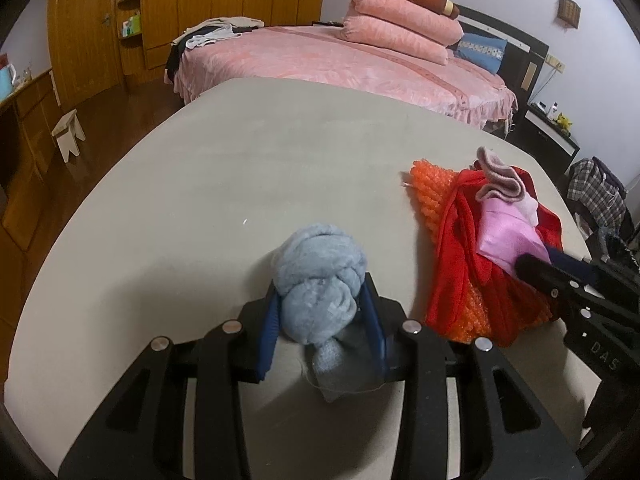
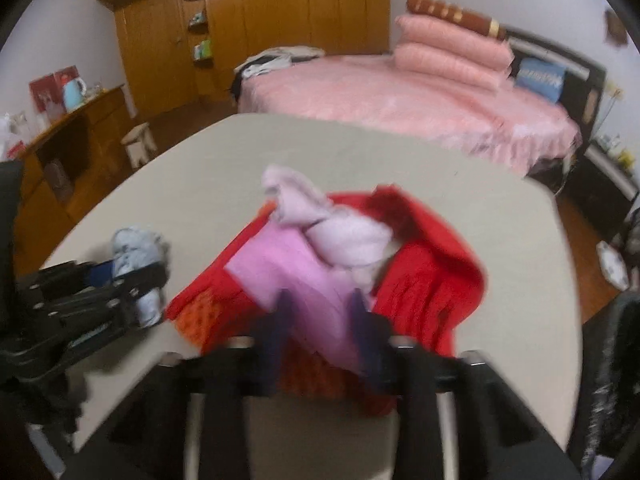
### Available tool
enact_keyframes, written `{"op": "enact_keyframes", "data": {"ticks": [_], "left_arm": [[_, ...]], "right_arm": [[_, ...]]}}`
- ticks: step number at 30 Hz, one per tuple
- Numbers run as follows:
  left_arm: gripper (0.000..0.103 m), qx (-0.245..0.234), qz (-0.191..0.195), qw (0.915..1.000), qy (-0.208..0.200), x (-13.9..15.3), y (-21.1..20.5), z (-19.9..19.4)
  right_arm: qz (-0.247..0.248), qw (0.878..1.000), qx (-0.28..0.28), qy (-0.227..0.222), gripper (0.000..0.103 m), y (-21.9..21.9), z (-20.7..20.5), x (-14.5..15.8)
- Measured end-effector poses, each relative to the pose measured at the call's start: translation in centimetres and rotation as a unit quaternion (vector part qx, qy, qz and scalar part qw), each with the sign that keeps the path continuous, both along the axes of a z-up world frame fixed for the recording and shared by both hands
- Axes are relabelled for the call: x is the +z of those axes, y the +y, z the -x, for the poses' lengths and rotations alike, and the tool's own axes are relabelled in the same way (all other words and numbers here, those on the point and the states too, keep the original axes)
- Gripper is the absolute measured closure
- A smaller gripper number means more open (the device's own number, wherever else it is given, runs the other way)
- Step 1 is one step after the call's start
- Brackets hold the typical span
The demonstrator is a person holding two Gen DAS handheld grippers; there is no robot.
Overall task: Collect trash
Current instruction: 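Grasp the pink face mask with the right tool while the left tool holds the grey sock, then carry the grey sock and pink mask over the bin and release both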
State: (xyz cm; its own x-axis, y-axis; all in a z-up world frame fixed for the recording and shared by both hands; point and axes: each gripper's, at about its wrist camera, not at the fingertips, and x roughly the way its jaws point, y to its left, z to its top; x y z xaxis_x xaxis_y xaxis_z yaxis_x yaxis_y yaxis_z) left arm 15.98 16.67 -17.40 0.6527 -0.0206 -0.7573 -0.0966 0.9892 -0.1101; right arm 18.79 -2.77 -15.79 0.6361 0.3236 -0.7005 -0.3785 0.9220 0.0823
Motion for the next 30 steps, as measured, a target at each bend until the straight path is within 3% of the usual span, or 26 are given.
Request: {"op": "enact_keyframes", "data": {"ticks": [2,12,15,30], "left_arm": [[0.066,0.0,-0.001,1.0,0.0,0.0,-0.1,0.0],[0.067,0.004,-0.015,0.9998,-0.01,0.6,-0.6,0.3],[0.067,0.004,0.005,0.9995,-0.031,1.9,-1.6,1.6],[0.067,-0.091,0.013,0.9901,-0.106,8.9,-12.6,5.2]], "right_arm": [[-0.005,1.0,0.006,-0.01,0.092,-0.3,0.7,0.5],[-0.056,0.997,0.005,-0.045,0.092,-3.3,3.8,4.8],[-0.063,0.997,-0.005,-0.054,0.092,-4.9,4.6,5.7],[-0.083,0.991,-0.062,-0.083,0.092,-12.1,7.8,8.1]]}}
